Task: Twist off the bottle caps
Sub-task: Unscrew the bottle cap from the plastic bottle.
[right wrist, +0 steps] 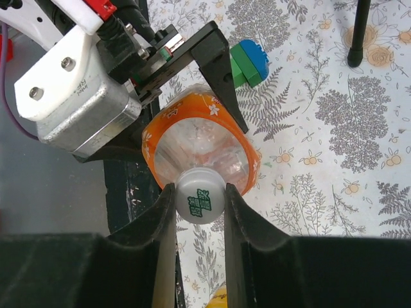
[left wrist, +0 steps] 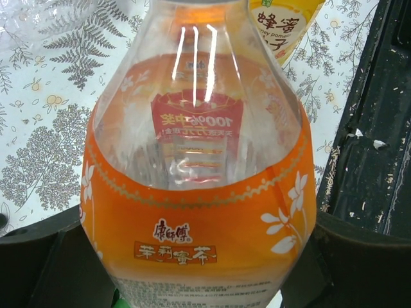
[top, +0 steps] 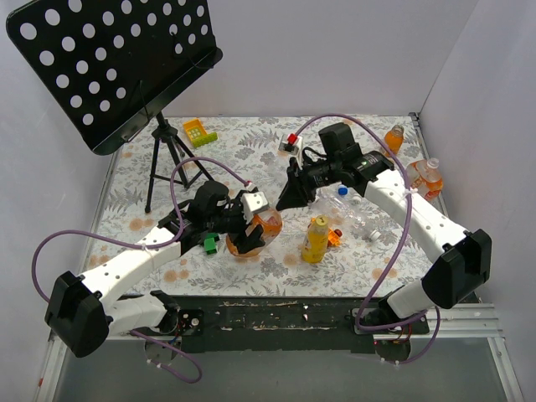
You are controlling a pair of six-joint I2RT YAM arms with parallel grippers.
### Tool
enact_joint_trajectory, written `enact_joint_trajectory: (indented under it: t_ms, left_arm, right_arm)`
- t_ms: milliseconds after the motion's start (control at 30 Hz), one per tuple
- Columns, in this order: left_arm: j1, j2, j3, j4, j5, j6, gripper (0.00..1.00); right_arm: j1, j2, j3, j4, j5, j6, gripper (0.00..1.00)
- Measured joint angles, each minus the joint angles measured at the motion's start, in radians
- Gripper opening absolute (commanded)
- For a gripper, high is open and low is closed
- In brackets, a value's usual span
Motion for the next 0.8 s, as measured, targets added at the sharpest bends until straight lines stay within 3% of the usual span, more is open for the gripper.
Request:
enact_joint_trajectory:
  t_ms: [100,267,400,533,667,700,800]
  left_arm:
    - [0.000,0.000,0.000,-0.005,0.000,0.000,0.00]
    - [-0.003,-0.002,0.000,-0.004,0.004,0.008,0.00]
    - [-0.005,-0.015,0.000,-0.003,0.019,0.032,0.00]
    - [-0.008,-0.020,0.000,-0.045,0.064,0.076,0.00]
    - [-0.013,-0.028,-0.001,-0.087,0.093,0.100,0.00]
    - [-0.013,-0.032,-0.002,-0.092,0.091,0.103,0.00]
    - [-0.013,-0.035,-0.004,-0.099,0.077,0.106,0.00]
  right_arm:
    - [-0.002,0.008,0.008,-0.009,-0.013,-0.032,0.01]
    - [-0.008,0.042,0.076,-0.137,-0.068,-0.243,0.01]
    - [0.008,0.119,0.235,-0.391,-0.113,-0.639,0.01]
    - [0.063,0.100,0.247,-0.539,-0.071,-1.081,0.01]
    - [0.118,0.071,0.236,-0.596,0.006,-1.330,0.01]
    - [0.122,0.068,0.231,-0.593,0.010,-1.356,0.02]
    - [0.126,0.057,0.202,-0.556,0.005,-1.346,0.23]
